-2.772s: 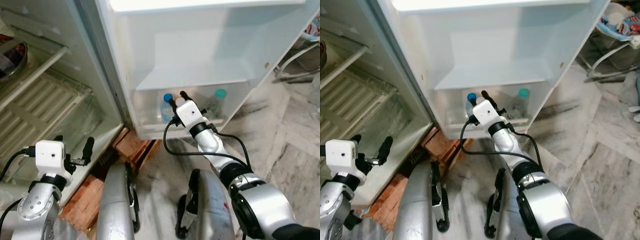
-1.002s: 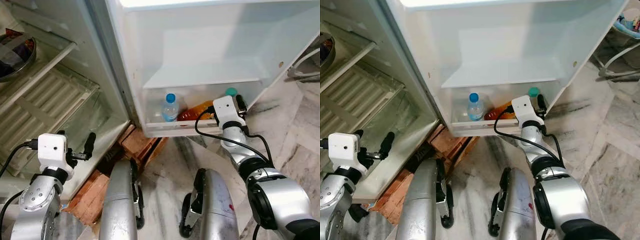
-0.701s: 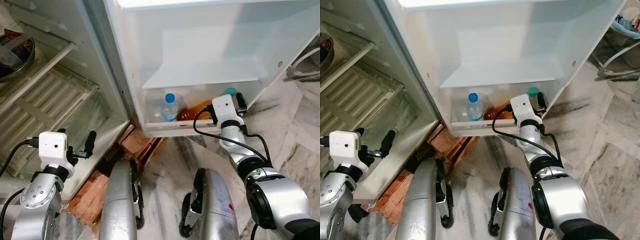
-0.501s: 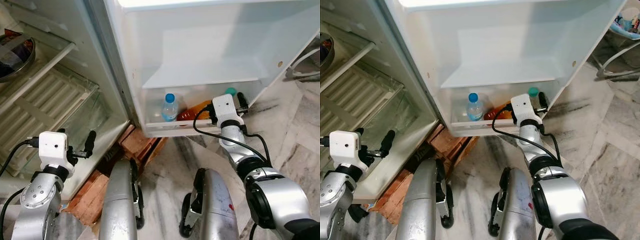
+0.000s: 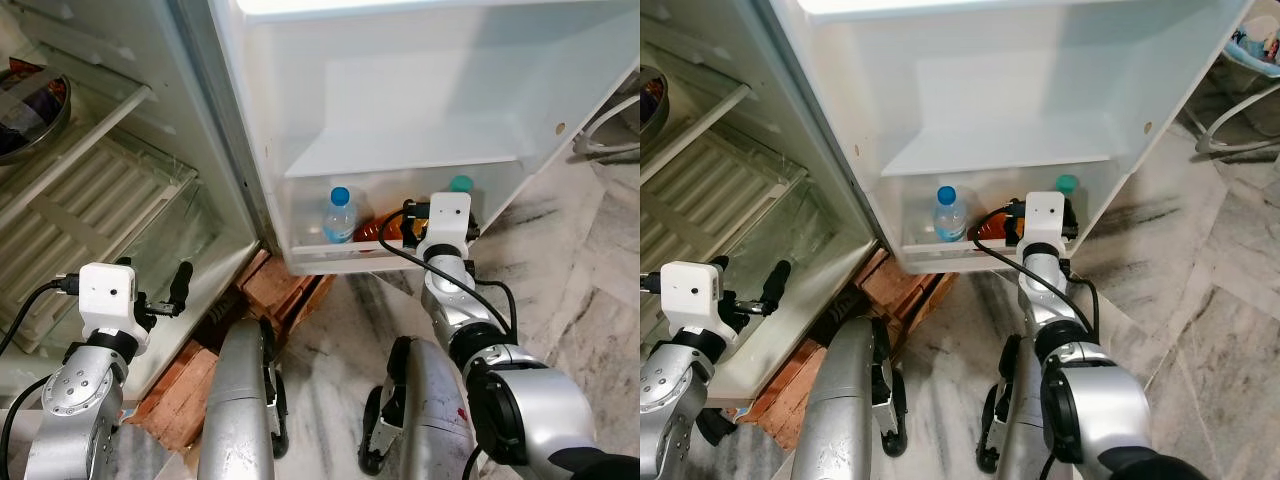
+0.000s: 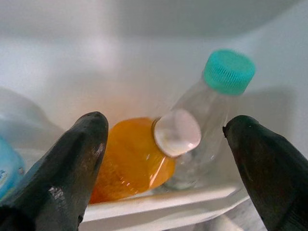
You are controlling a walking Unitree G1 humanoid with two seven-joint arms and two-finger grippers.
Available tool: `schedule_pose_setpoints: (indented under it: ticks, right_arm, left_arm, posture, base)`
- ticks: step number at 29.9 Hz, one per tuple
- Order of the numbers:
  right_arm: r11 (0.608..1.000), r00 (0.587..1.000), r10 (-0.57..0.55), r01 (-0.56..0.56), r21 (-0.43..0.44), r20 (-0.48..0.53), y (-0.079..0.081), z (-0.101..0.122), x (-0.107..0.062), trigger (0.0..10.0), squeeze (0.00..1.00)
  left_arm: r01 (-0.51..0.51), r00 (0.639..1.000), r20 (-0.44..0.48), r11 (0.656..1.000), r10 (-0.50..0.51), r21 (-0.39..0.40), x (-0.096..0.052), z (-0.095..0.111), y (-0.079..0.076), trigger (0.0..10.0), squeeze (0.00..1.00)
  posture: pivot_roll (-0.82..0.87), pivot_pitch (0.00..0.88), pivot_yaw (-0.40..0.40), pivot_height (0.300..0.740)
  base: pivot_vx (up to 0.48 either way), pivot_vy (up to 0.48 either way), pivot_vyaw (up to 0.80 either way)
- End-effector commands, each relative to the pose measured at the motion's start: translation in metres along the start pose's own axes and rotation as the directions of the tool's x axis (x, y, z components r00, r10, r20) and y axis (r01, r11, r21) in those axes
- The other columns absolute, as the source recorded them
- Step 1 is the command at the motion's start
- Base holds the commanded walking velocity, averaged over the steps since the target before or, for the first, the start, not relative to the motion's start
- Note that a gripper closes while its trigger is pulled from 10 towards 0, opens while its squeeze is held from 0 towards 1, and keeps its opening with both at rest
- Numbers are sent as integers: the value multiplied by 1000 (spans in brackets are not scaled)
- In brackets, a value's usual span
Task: Restocking fridge
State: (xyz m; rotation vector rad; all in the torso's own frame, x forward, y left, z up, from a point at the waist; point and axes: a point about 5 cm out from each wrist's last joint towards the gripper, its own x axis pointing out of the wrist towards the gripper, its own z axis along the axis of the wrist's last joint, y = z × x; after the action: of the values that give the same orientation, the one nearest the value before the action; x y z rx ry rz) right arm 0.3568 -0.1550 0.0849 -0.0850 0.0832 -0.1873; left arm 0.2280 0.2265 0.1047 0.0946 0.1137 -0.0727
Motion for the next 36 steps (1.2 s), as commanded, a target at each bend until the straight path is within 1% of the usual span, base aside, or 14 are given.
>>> schedule_pose_setpoints:
  ticks: [1,5,7,9,10,12,18,22,27,32,36]
  right_arm:
    - [999,999,-6,8,54,-36,3,-8,-4,10000,0]
    - [995,997,9,-1,102,-82,9,-14,-7,10000,0]
    - [990,993,18,-2,142,-114,11,-17,-8,10000,0]
    - [988,990,64,-46,146,-124,17,-18,-9,10000,0]
    - [988,990,69,-50,149,-124,18,-18,-9,10000,0]
    - [983,987,96,-74,168,-130,25,-17,-10,10000,0]
    - [983,988,92,-71,169,-121,27,-14,-8,10000,0]
    - [985,992,61,-42,165,-112,23,-10,-6,10000,0]
    - [980,993,51,-29,196,-107,23,-6,-4,10000,0]
    - [978,994,48,-26,205,-103,24,-9,-6,10000,0]
    - [977,993,8,18,215,-118,18,-14,-9,10000,0]
  left_arm:
    - [-8,1000,-28,1000,9,14,-2,-5,4,10000,0]
    - [-4,1000,-29,1000,5,14,-3,-5,2,10000,0]
    - [-1,1000,-31,1000,1,14,-4,-5,1,10000,0]
    - [2,999,-36,1000,-2,15,-5,-6,2,10000,0]
    - [2,999,-37,1000,-2,15,-5,-6,2,10000,0]
    - [2,999,-42,1000,-1,18,-7,-6,3,10000,0]
    - [4,999,-45,1000,-3,21,-8,-6,3,10000,0]
    - [6,999,-47,1000,-5,23,-9,-6,3,10000,0]
    - [8,999,-53,1000,-7,24,-10,-6,3,10000,0]
    - [11,998,-54,1000,-10,25,-10,-6,3,10000,0]
    - [14,998,-55,1000,-13,26,-9,-6,3,10000,0]
  posture:
    - [320,233,42,587]
    - [323,238,43,587]
    - [324,244,45,587]
    - [325,245,45,587]
    - [328,250,48,587]
    - [330,254,49,587]
    - [336,261,53,587]
    - [339,264,55,587]
    - [338,268,59,587]
    - [335,269,62,587]
    - [335,271,63,587]
  base:
    - [0,0,0]
    - [0,0,0]
    - [0,0,0]
    - [0,0,0]
    - [0,0,0]
    - [0,0,0]
    - [0,0,0]
    - [0,0,0]
    - [0,0,0]
    - [0,0,0]
    - [0,0,0]
